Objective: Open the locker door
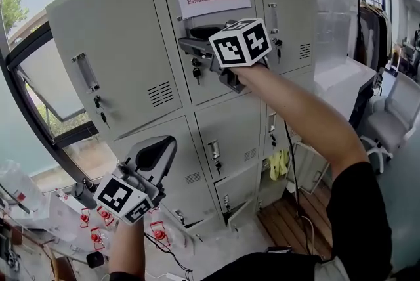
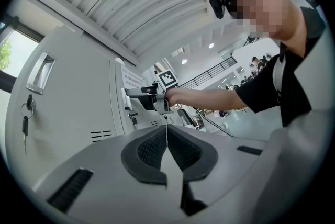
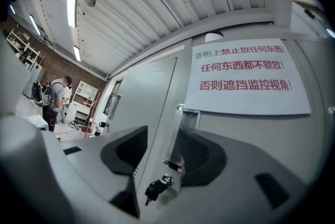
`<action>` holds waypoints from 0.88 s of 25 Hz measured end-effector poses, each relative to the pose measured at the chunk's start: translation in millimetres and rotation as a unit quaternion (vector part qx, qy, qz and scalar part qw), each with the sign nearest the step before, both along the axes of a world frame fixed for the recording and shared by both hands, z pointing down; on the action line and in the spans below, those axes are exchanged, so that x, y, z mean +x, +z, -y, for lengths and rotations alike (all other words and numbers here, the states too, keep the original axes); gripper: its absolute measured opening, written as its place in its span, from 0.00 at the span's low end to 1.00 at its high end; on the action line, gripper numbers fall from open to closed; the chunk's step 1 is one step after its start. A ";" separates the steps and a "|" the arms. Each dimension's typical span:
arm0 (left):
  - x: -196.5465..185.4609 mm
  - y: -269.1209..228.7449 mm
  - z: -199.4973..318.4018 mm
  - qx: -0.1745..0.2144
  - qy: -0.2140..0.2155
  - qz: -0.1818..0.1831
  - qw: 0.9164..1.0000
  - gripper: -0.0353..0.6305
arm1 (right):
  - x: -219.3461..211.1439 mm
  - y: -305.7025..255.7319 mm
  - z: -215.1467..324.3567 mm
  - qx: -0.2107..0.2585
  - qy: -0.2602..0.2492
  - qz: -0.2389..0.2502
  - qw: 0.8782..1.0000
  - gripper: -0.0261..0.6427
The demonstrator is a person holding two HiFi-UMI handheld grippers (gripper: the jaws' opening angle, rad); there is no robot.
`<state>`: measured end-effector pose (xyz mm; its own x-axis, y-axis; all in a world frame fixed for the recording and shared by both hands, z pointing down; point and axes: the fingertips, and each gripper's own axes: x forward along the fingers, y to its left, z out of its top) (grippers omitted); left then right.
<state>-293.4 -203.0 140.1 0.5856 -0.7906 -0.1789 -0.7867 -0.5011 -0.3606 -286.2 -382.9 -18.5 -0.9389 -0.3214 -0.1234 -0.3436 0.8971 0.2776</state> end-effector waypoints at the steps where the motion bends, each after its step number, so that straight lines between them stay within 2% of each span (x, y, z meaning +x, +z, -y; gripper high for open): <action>1: -0.8 0.4 -1.7 -0.001 0.001 -0.003 1.000 0.08 | -1.2 0.0 0.9 0.000 0.003 -0.001 1.000 0.31; 22: 4.1 8.1 -19.3 -0.005 0.015 -0.001 1.000 0.08 | -18.5 0.7 21.9 -0.023 0.043 -0.007 0.999 0.31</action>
